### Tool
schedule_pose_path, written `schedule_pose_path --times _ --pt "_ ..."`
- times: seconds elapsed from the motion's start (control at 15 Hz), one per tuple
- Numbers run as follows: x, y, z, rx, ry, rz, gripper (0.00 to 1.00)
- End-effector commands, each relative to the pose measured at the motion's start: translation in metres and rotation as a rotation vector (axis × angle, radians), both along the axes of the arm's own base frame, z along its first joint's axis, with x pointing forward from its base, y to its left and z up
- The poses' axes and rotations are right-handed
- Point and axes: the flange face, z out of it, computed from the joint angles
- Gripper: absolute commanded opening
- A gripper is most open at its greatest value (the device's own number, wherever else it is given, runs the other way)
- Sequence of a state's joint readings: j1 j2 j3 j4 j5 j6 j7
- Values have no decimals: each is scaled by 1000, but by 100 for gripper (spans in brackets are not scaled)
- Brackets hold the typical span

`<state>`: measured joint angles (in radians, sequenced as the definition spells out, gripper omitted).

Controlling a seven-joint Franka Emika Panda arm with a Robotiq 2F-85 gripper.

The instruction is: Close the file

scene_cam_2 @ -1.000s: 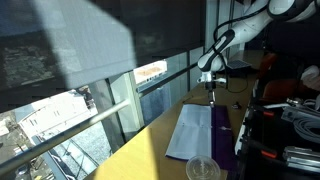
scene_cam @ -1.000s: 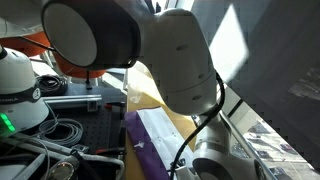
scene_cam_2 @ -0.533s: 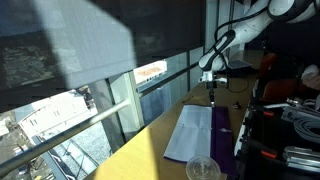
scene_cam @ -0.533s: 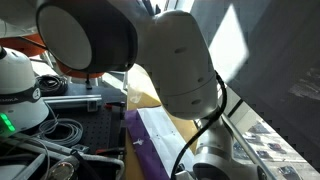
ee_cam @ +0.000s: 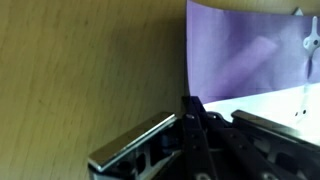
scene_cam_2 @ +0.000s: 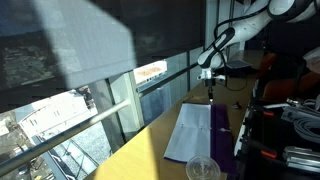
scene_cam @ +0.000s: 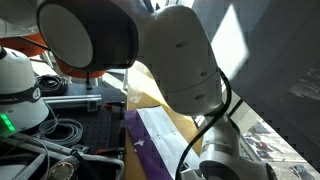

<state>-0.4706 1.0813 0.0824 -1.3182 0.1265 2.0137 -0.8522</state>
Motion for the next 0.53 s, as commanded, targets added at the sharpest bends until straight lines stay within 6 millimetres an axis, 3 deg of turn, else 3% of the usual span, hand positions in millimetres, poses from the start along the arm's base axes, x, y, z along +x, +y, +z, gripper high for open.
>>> schedule_pose_path --times 0.0,0.47 --pt "9 9 67 -40 7 -16 0" --pt "9 55 219 -235 -26 -46 0"
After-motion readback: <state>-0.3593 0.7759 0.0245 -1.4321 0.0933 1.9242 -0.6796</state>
